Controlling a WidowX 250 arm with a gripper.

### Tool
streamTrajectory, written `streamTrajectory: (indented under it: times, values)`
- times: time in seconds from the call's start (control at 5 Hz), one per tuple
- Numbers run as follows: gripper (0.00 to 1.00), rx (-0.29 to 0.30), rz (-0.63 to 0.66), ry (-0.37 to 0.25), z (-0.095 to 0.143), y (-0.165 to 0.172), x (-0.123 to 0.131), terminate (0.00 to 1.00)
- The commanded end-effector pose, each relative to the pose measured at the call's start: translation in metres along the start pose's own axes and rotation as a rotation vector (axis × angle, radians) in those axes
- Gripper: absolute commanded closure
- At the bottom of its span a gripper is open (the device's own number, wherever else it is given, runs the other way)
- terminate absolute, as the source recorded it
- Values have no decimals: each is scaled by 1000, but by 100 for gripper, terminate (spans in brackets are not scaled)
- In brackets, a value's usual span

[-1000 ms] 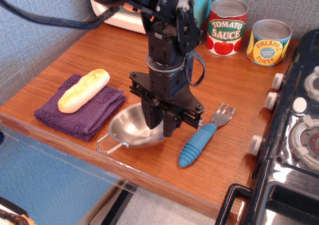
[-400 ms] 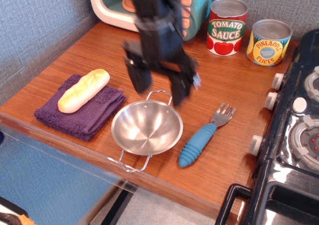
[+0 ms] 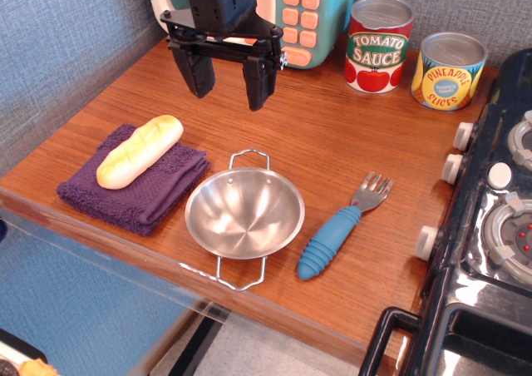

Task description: Move the pot between the purple towel and blue fork

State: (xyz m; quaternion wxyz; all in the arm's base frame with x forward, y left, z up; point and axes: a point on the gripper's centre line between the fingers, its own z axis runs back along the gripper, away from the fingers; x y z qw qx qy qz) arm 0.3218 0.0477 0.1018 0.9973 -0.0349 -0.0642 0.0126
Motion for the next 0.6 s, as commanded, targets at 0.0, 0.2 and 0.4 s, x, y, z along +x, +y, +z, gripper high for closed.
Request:
streamTrajectory:
  times: [0.0, 0.2, 0.4]
  values:
    - [0, 102, -50, -23, 4, 30, 3, 0]
    - [0, 102, -50, -23, 4, 30, 3, 0]
    - [0, 102, -50, -23, 4, 30, 3, 100]
